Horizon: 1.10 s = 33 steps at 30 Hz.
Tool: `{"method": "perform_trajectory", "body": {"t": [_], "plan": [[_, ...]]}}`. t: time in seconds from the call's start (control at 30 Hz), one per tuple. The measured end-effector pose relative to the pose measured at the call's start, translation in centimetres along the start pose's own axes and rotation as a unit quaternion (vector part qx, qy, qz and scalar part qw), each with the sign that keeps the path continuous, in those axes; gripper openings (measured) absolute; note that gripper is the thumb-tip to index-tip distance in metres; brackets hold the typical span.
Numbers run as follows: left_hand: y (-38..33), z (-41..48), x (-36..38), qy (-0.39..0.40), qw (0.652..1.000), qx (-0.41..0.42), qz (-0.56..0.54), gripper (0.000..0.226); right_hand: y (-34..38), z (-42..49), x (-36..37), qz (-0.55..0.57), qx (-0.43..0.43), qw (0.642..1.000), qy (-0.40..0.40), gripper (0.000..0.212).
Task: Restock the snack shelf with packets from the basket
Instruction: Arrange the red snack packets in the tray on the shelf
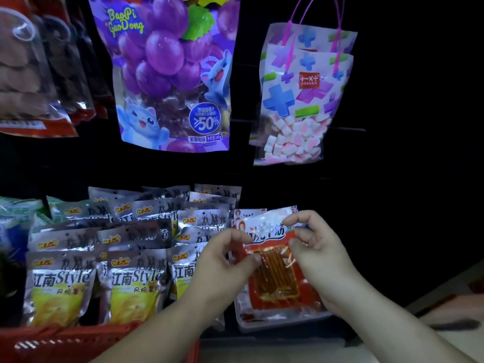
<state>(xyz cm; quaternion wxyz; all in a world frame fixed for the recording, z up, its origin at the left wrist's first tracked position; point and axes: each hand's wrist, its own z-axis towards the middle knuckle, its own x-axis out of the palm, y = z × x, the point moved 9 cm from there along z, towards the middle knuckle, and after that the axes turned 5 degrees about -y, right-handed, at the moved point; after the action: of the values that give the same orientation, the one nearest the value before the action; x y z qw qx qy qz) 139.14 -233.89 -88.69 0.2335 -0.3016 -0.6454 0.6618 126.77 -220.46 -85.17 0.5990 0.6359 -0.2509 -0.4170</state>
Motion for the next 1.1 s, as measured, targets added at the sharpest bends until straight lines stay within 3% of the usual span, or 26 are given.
{"method": "perform_trajectory", "body": {"t": [0.07, 0.23, 0.3, 0.4, 0.43, 0.63, 0.87, 1.0, 1.1], "plan": [[0.5, 0.4, 0.3, 0.022, 0.996, -0.053, -0.071, 0.021, -0.1, 0.3, 0.2, -0.015, -0.003, 1.000, 0.002, 0.051], [0.2, 2.0, 0.0, -0.010, 1.000, -0.027, -0.011, 0.021, -0.6, 1.6, 0.0, -0.091, -0.031, 0.995, -0.009, 0.083], [-0.3, 2.9, 0.1, -0.014, 1.000, 0.002, 0.021, 0.021, -0.1, 2.3, 0.1, -0.111, -0.061, 0.992, -0.013, 0.065], [-0.1, 4.4, 0.4, -0.004, 0.998, 0.020, 0.063, 0.023, -0.2, 4.3, 0.5, -0.170, -0.083, 0.982, -0.016, 0.016], [0.3, 4.8, 0.4, 0.003, 0.998, 0.008, 0.060, 0.024, -0.5, 5.2, 0.7, -0.187, -0.082, 0.979, -0.003, 0.013], [5.7, 7.6, 0.4, 0.003, 0.993, -0.097, 0.064, 0.025, -5.9, 9.5, 2.7, -0.190, -0.017, 0.979, 0.068, 0.012], [9.8, 9.4, 1.0, -0.026, 0.988, -0.144, 0.056, 0.024, -14.4, 11.1, 4.1, -0.237, 0.038, 0.962, 0.131, 0.018], [11.5, 10.0, 1.5, -0.023, 0.984, -0.155, 0.083, 0.025, -18.0, 10.5, 4.7, -0.278, 0.117, 0.929, 0.216, 0.011], [12.5, 10.0, 2.0, -0.007, 0.980, -0.160, 0.121, 0.028, -18.4, 10.3, 5.3, -0.282, 0.153, 0.911, 0.257, 0.020]]}}
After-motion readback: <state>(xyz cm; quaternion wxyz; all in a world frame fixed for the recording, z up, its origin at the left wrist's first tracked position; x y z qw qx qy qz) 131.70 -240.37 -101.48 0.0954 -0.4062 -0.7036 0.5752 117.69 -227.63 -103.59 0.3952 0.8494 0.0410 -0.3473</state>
